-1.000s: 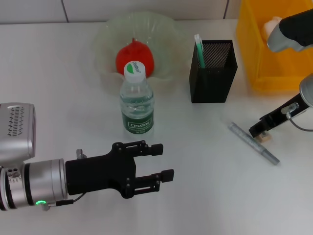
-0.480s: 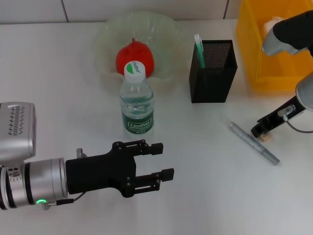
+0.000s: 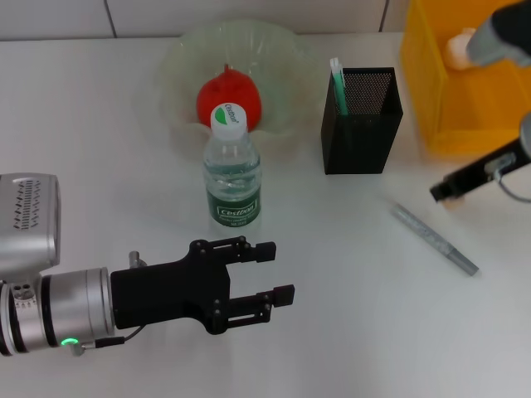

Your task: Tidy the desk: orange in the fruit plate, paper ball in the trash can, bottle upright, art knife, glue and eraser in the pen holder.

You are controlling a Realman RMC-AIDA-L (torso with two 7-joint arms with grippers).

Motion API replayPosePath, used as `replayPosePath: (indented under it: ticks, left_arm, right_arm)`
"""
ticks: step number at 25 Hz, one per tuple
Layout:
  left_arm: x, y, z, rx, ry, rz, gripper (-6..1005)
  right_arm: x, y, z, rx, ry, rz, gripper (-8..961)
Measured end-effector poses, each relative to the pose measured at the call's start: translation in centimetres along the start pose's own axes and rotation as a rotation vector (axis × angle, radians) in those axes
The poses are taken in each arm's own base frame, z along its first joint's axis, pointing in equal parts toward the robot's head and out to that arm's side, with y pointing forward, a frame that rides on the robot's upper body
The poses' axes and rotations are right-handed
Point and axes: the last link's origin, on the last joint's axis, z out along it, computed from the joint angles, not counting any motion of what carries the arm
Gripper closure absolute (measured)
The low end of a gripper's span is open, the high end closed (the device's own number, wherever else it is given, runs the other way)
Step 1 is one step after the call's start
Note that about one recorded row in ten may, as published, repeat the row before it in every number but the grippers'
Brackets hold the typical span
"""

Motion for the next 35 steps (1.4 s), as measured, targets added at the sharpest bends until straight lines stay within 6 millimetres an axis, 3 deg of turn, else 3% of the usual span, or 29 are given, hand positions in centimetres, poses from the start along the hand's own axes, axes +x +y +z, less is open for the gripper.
replayPosePath:
  ticks: [1,2,3,7,10,13,15,20,25,30,31,34,35]
  left_arm:
    - [0.0,0.0,0.0,0.0,0.0,0.0,336]
    - [0.0,0.0,0.0,0.002,0.003,-0.002,336]
    - [0.0,0.0,0.0,0.002,0.003,-0.002,336]
    - [-0.1,0.0,-0.1,0.007,0.003,-0.004,336]
    - [-0.1,0.1,-0.1,0.006,0.003,-0.006,336]
    - [-0.1,0.1,0.0,0.003,0.005,-0.008,336]
    - [-0.2,0.2,0.0,0.0,0.007,-0.013,336]
    - [-0.2,0.3,0.0,-0.003,0.012,-0.016,336]
    - [-0.4,0.5,-0.2,0.002,0.013,-0.023,336]
    - [-0.5,0.5,-0.2,0.003,0.013,-0.027,336]
    - [-0.5,0.5,-0.2,0.003,0.013,-0.027,336]
    - [-0.5,0.5,-0.2,0.002,0.016,-0.027,336]
    - [-0.4,0.6,-0.2,-0.001,0.019,-0.027,336]
  right_arm:
    - [0.0,0.0,0.0,0.0,0.0,0.0,697]
    - [-0.5,-0.4,-2.3,-0.02,-0.126,0.0,697]
    - [-0.5,-0.4,-2.3,-0.02,-0.126,0.0,696]
    - [-1.0,-1.2,-6.0,-0.141,-0.45,0.002,694]
    - [-1.6,-1.5,-6.2,-0.321,-0.669,0.034,692]
    - [-2.4,-1.5,-5.4,-0.38,-0.706,0.048,691]
    - [-3.5,-1.4,-2.7,-0.419,-0.673,0.059,690]
    - [-4.6,-1.2,0.0,-0.379,-0.608,0.059,687]
    - [-4.7,-1.4,0.1,-0.359,-0.609,0.058,684]
    - [-4.5,-1.2,-0.4,-0.377,-0.605,0.047,483]
    - [-4.5,-1.2,-0.4,-0.377,-0.605,0.047,484]
    - [-4.2,-0.8,-1.7,-0.401,-0.583,-0.01,485]
    - [-4.0,-0.5,-3.1,-0.401,-0.526,-0.058,486]
